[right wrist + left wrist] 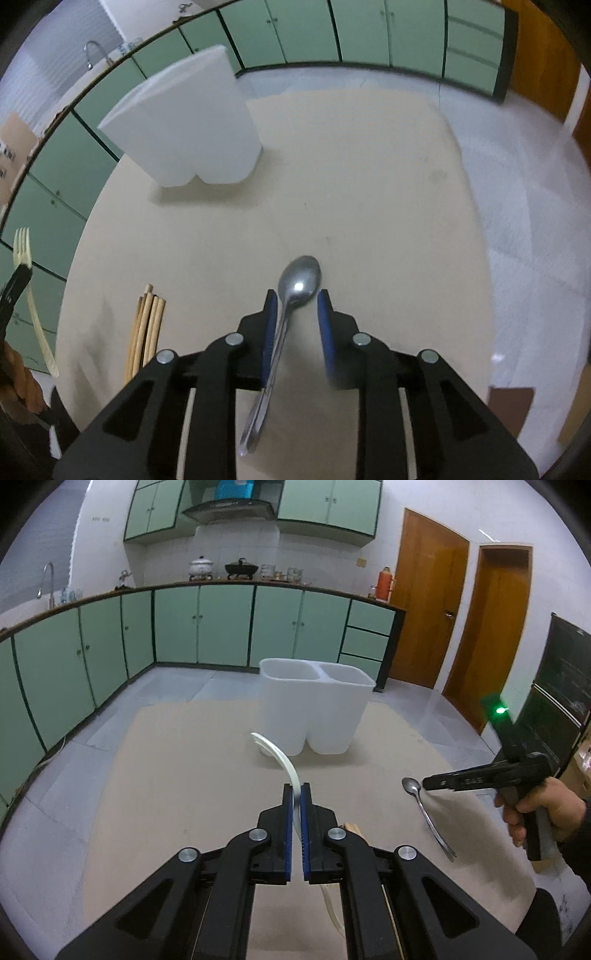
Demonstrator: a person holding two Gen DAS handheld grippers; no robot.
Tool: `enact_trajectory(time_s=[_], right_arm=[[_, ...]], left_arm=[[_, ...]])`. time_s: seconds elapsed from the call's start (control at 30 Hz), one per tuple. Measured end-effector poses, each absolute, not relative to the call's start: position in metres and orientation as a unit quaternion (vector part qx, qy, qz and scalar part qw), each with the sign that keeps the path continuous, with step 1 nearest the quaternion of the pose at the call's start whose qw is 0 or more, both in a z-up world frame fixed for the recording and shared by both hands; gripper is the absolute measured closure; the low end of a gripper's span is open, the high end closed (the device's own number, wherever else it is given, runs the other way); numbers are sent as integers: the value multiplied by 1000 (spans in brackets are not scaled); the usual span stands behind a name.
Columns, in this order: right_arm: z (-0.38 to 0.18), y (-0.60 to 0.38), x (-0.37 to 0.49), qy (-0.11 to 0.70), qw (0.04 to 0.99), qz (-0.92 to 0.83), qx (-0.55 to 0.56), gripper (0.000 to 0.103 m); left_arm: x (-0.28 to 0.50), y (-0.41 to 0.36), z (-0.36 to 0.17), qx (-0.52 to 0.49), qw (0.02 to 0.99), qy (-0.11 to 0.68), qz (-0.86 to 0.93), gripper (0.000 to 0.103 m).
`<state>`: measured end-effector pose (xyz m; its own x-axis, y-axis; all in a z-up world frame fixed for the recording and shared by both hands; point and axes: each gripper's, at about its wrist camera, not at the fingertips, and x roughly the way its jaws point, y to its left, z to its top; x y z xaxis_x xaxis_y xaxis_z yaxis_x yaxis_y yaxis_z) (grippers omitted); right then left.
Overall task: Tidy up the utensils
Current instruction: 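Lift the fork with the left tool while the right tool lifts the spoon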
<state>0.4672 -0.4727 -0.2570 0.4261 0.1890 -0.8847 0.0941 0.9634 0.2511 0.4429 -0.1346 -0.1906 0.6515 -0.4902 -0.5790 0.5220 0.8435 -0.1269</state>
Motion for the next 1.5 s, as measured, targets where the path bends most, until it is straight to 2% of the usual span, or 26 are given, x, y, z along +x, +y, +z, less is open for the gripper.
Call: enact_trajectory(time_s=[0.13,0.2,0.23,0.3,0.5,0.73,0.77,0.83,0.93,1.03,1.13,1.17,1.27,1.37,1.5], right_arm=[[-270,-476,479,544,825,36,148,75],[-268,-468,483,545,828,36,125,67],[-267,-461,485,546,830,36,104,67],[-266,-450,488,550,832,27,68,76],[-258,-431,476,535,844,26,23,77],[-212,-425,455,475,879,33,28,77],[-204,-424,452,466,884,35,29,79],[-189,-420,445,446,894,40,26,103],[-168,-419,435,422,905,45,22,103],[-172,-423,440,447,892,62,36,103],[-198,-429,464,500,860,81,60,89],[-205,-429,469,508,855,82,58,80],[-219,-423,481,521,847,88,51,77],[-228,-420,481,521,846,94,58,70],[-236,-410,480,520,848,97,42,68]], left_arm=[[443,-137,-189,36,908,306,-284,99],[443,-138,-190,39,908,307,-283,99],[444,-137,-192,39,907,309,-281,99],[442,-138,-193,39,907,311,-281,99],[441,-138,-189,38,908,309,-281,99],[451,-138,-171,30,913,292,-284,99],[453,-139,-168,29,914,288,-284,99],[459,-139,-161,25,917,281,-283,99],[466,-140,-152,20,920,274,-281,99],[468,-140,-148,17,920,273,-281,99],[466,-139,-151,18,920,276,-278,99],[466,-139,-153,17,919,278,-278,99],[464,-139,-153,15,919,281,-278,99],[462,-138,-153,20,920,278,-277,99],[462,-138,-152,28,921,274,-277,99]])
